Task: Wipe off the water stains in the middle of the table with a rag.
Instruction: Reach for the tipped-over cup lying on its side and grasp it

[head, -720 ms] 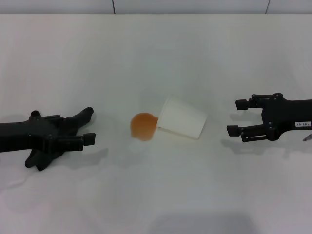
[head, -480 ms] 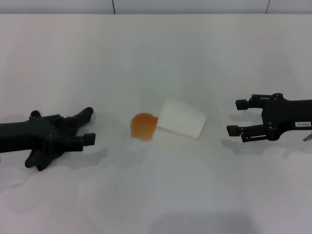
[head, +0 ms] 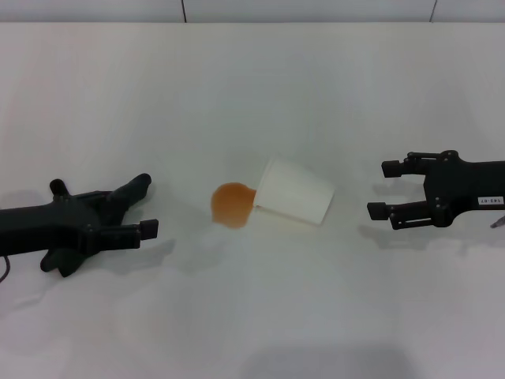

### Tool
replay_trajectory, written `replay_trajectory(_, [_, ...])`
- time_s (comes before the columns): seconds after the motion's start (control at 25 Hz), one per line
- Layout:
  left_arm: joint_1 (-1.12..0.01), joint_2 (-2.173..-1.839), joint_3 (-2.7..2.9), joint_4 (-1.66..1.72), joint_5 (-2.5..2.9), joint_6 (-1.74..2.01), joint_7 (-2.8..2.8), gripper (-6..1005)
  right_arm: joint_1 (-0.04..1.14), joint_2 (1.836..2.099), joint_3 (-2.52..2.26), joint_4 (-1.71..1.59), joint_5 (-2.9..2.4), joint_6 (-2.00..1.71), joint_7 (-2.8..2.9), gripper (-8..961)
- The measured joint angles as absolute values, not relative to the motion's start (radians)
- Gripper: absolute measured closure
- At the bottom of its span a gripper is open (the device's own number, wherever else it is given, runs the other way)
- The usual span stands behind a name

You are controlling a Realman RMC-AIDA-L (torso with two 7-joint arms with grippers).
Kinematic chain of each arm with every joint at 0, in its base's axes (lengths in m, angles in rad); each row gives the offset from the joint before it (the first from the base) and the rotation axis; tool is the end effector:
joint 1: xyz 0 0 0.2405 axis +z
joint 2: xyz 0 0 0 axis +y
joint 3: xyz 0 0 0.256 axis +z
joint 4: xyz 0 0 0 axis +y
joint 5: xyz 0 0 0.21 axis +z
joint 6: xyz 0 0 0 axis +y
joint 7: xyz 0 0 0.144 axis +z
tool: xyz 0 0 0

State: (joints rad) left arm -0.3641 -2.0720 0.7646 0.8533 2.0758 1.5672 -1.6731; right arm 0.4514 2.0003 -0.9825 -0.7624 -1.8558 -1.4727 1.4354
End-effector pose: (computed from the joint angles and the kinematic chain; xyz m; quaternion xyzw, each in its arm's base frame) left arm -0.3034 0.2965 0.0207 -0.9140 -0.3439 -0.1703 0.1318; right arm 0.2692 0.3315 0.0142 -0.9570 0.1851 0.1785 0.1342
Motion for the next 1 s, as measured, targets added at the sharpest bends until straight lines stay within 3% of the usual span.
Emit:
replay_trajectory(0.44, [-0.367,-2.064,0.762,0.826,2.049,1.552,-1.715,107,0.459,2.0,-0.988,-0.782,-1.864,-1.475,1.464,111])
replay_trajectory(0.68, [-0.37,-2.063,0.762,0.825,2.052,1.551,-1.715,107,0.474,1.984,-1.035,-0.919,-1.92,-1.521,1.637,111])
replay_trajectory(1.0, [-0.373,-2.063,0.762,0.825,2.05,1.551,-1.711,107,0.616,1.969,-1.035,-1.012,-2.107,-1.591,1.972,112])
